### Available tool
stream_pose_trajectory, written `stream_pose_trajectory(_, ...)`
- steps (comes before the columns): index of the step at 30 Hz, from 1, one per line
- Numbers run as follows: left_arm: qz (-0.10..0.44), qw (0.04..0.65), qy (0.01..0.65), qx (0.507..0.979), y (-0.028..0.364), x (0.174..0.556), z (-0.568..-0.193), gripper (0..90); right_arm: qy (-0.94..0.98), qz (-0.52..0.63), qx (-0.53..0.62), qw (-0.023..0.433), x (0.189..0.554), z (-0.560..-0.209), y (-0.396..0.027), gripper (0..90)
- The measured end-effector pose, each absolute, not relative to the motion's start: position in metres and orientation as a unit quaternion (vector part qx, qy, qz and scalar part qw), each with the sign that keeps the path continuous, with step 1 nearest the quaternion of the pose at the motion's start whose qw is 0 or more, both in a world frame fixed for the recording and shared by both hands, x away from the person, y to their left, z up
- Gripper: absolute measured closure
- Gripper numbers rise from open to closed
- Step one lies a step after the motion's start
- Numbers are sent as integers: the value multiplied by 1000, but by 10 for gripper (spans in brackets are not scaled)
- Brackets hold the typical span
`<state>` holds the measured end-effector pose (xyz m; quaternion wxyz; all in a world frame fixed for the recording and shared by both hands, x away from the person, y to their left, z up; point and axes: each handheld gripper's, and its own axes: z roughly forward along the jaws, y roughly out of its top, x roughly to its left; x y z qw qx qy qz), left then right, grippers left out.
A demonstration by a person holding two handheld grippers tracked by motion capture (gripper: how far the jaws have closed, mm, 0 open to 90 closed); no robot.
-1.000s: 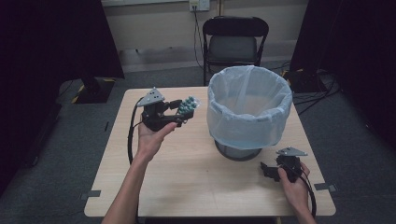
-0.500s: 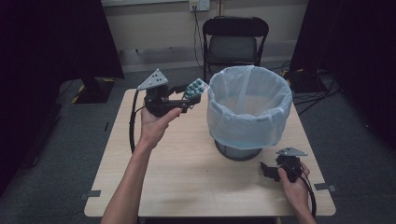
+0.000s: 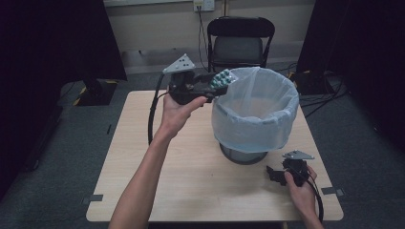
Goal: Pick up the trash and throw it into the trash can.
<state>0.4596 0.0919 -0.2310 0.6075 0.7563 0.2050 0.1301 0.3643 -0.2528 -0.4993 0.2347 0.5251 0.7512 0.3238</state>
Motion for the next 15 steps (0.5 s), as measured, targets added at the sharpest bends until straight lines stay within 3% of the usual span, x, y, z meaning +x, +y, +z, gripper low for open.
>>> stream_pose_trajectory(5, 104, 604, 181, 769, 63, 468, -234, 341, 751, 324, 525, 235, 364, -499, -253, 113)
stream_pose_trajectory(12, 82, 603, 193, 769, 57, 481, -242, 335, 751, 324, 525, 235, 364, -499, -253, 113)
stream_pose_trajectory(15, 82, 601, 197, 771, 56, 483, -243, 232, 752, 324, 525, 235, 364, -499, -253, 113)
